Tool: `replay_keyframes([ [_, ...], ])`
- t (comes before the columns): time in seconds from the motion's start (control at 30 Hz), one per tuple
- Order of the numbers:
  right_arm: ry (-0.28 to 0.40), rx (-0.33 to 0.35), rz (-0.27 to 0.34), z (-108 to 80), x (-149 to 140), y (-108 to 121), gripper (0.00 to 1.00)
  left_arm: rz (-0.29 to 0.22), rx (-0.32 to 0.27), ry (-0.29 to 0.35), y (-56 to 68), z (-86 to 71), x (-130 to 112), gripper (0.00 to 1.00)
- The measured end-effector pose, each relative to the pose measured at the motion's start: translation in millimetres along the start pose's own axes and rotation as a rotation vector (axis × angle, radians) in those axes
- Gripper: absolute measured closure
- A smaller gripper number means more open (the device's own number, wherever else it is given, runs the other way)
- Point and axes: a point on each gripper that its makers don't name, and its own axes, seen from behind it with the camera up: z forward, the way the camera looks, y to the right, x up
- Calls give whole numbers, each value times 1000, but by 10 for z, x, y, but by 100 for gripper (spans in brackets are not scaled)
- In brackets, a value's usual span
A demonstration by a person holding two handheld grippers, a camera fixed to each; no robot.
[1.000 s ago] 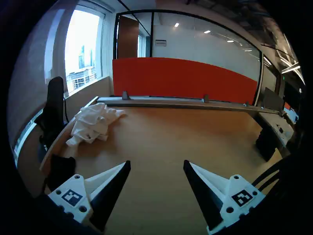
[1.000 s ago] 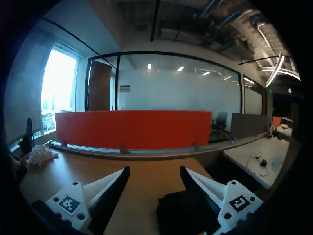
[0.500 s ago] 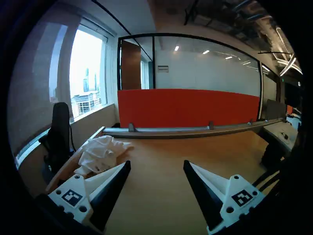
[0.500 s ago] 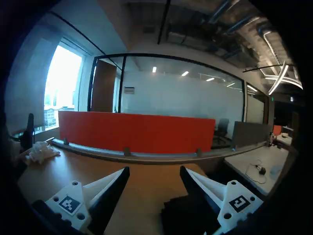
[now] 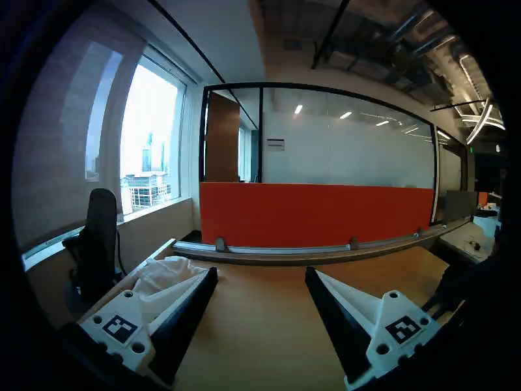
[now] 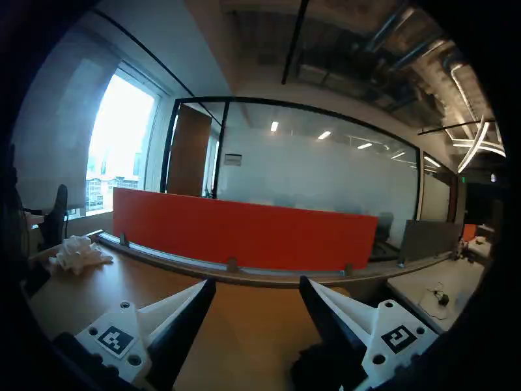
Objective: Fold towel
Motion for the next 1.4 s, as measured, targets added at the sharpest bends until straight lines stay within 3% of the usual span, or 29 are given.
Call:
replay_keyframes([
  [0.27, 6, 25, 35, 78, 99, -343, 1, 10, -10, 40, 7, 71, 167, 0],
  [0.57, -2, 38, 58, 127, 115, -521, 1, 24, -27, 66, 31, 137, 239, 0],
  [0.87, 2, 34, 92, 142, 276, -557, 0, 28, -20, 96, 62, 202, 303, 0],
  [1.4, -4, 26, 119, 181, 546, -549, 0, 59, -4, 108, -36, 252, 29, 0],
])
